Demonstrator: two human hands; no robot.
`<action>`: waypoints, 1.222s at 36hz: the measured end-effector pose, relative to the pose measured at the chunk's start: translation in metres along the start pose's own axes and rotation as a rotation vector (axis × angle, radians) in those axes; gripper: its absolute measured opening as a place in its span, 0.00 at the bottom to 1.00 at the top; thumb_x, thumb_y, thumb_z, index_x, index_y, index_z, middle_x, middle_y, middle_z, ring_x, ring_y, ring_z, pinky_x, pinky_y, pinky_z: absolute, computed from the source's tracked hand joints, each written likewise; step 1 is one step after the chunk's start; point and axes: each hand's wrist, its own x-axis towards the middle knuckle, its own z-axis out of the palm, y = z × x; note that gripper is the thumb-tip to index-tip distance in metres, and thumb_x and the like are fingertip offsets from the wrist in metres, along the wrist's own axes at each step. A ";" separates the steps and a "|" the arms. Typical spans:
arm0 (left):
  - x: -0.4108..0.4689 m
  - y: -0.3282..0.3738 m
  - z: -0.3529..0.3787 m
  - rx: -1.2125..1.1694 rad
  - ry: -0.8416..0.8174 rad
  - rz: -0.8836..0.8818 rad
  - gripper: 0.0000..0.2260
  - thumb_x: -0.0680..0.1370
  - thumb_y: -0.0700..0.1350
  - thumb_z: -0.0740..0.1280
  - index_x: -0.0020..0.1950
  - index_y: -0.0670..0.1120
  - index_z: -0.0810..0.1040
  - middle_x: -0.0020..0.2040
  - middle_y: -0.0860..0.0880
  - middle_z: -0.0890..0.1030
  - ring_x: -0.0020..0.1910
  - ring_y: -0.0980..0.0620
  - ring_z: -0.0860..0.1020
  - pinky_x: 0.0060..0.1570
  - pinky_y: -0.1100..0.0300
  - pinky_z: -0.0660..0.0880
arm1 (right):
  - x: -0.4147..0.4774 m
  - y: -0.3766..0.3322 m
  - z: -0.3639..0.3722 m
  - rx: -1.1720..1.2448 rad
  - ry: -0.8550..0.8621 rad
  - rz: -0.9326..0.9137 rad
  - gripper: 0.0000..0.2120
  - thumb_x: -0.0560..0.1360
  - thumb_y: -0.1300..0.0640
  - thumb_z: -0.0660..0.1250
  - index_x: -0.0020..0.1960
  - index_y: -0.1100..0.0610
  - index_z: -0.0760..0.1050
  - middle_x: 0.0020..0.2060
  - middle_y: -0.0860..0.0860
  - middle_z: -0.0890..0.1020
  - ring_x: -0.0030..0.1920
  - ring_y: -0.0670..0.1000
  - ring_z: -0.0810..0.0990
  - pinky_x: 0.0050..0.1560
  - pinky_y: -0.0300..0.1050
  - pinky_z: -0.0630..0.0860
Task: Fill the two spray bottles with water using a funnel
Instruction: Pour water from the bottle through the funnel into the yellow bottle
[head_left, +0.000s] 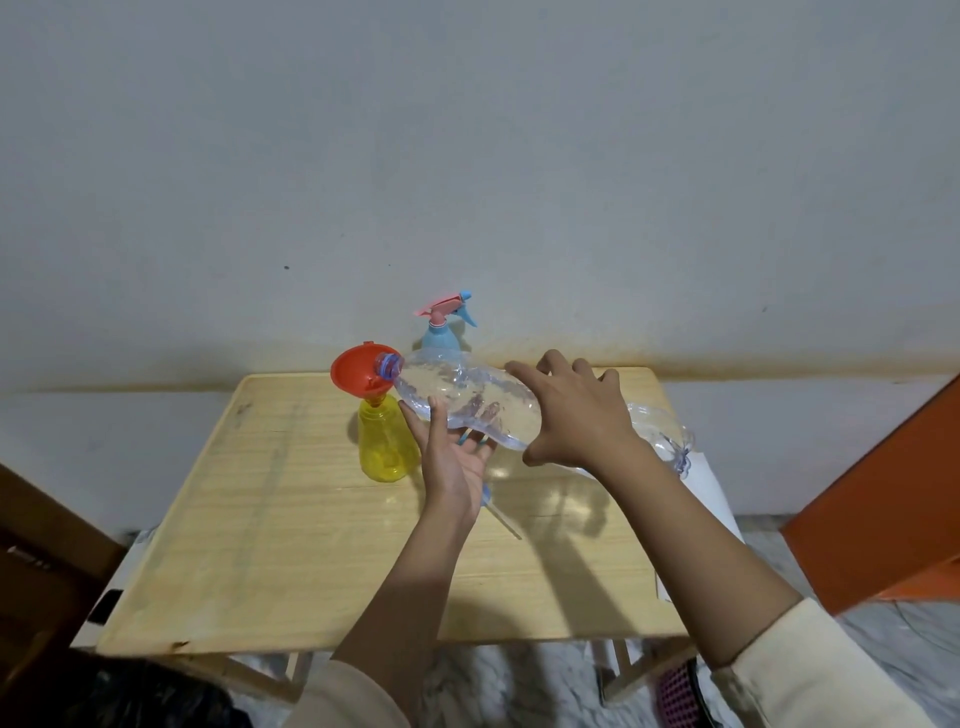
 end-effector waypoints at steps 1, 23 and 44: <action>0.000 0.000 0.000 0.001 -0.005 0.003 0.27 0.80 0.52 0.60 0.75 0.64 0.51 0.73 0.41 0.66 0.66 0.39 0.72 0.62 0.43 0.71 | 0.000 0.000 0.000 0.000 0.002 -0.001 0.42 0.61 0.48 0.72 0.70 0.42 0.57 0.61 0.50 0.67 0.58 0.57 0.70 0.54 0.53 0.65; 0.008 -0.002 0.003 0.000 -0.047 -0.004 0.28 0.79 0.55 0.62 0.74 0.67 0.52 0.75 0.42 0.62 0.69 0.39 0.69 0.60 0.45 0.73 | 0.004 0.001 -0.011 -0.046 0.019 0.000 0.41 0.61 0.48 0.72 0.70 0.42 0.57 0.61 0.50 0.68 0.57 0.57 0.70 0.55 0.53 0.65; 0.001 -0.002 0.009 -0.002 -0.052 0.005 0.25 0.81 0.53 0.59 0.74 0.65 0.52 0.74 0.42 0.63 0.67 0.39 0.71 0.63 0.43 0.70 | 0.001 0.000 -0.015 -0.080 0.030 -0.005 0.41 0.61 0.48 0.71 0.70 0.42 0.58 0.60 0.50 0.68 0.57 0.57 0.70 0.55 0.54 0.65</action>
